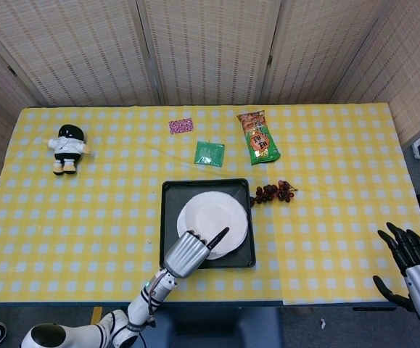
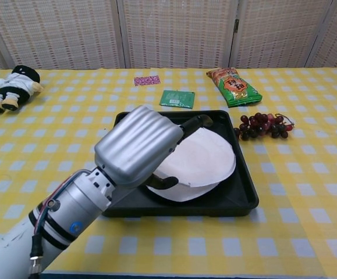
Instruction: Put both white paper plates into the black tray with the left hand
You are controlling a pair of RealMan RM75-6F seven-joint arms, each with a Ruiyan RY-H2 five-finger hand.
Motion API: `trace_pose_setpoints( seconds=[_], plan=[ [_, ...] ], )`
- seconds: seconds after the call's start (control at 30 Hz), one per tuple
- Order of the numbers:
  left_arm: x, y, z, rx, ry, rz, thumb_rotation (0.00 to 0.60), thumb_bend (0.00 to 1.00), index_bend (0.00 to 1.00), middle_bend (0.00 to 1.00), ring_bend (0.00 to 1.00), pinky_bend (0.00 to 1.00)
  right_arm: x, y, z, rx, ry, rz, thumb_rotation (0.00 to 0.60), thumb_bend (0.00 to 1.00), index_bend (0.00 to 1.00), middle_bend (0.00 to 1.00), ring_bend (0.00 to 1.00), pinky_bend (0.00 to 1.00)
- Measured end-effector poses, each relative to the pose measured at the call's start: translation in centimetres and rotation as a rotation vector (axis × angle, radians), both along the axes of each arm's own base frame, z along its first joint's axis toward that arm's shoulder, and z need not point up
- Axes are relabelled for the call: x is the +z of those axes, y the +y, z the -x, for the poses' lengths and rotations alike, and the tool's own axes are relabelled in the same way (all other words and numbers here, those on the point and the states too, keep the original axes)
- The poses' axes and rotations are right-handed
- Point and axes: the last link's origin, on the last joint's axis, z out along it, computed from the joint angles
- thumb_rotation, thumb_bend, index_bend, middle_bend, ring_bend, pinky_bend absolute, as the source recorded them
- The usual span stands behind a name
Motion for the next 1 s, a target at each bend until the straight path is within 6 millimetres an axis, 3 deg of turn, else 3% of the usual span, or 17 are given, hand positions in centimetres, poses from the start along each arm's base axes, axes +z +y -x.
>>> trace_pose_setpoints(
  seconds=[0.4,0.47,0.5,0.53,0.63,0.73,0.83,1.0],
  plan=[
    [2.5,-2.3,-0.2,-0.005,0.018,0.041,0.600,0.15,0.21,1.00,1.00,1.00,-0.4,0.0,-0.2,0.004,0.015,-0.003,0.600,0.37,0.00,0.00,0.00,0.00],
    [3.5,-2.4,0.2,0.002,0.015,0.032,0.600,0.16,0.22,0.99,0.96,1.00,-0.4,0.1,-0.2,0.005,0.018,-0.004,0.600,0.37,0.00,0.00,0.00,0.00],
    [4.0,-2.4,0.5,0.008,0.014,0.026,0.600,0.16,0.23,0.95,0.89,0.98,-0.5,0.1,-0.3,0.007,0.019,-0.005,0.600,0.37,0.00,0.00,0.00,0.00],
    [4.7,-2.3,0.9,0.021,0.016,0.018,0.600,0.16,0.23,0.84,0.77,0.89,-0.5,0.1,-0.3,0.007,0.021,-0.006,0.600,0.37,0.00,0.00,0.00,0.00],
    [6.8,-2.3,2.6,0.084,0.038,-0.003,0.600,0.15,0.15,0.44,0.39,0.44,-0.6,0.0,-0.3,0.008,0.027,-0.009,0.600,0.37,0.00,0.00,0.00,0.00],
    [9.3,-2.2,4.8,0.206,0.079,-0.031,0.600,0.15,0.04,0.17,0.10,0.12,-0.9,-0.1,-0.3,0.007,0.031,-0.019,0.600,0.37,0.00,0.00,0.00,0.00],
    [12.1,-2.3,7.4,0.375,0.110,-0.028,0.600,0.15,0.00,0.08,0.02,0.02,-1.2,-0.4,-0.3,0.004,0.036,-0.030,0.600,0.37,0.00,0.00,0.00,0.00],
    [17.4,-2.8,13.1,0.641,0.156,-0.055,0.600,0.15,0.00,0.05,0.00,0.00,-1.7,-0.9,-0.4,0.004,0.045,-0.042,0.600,0.37,0.00,0.00,0.00,0.00]
  ],
)
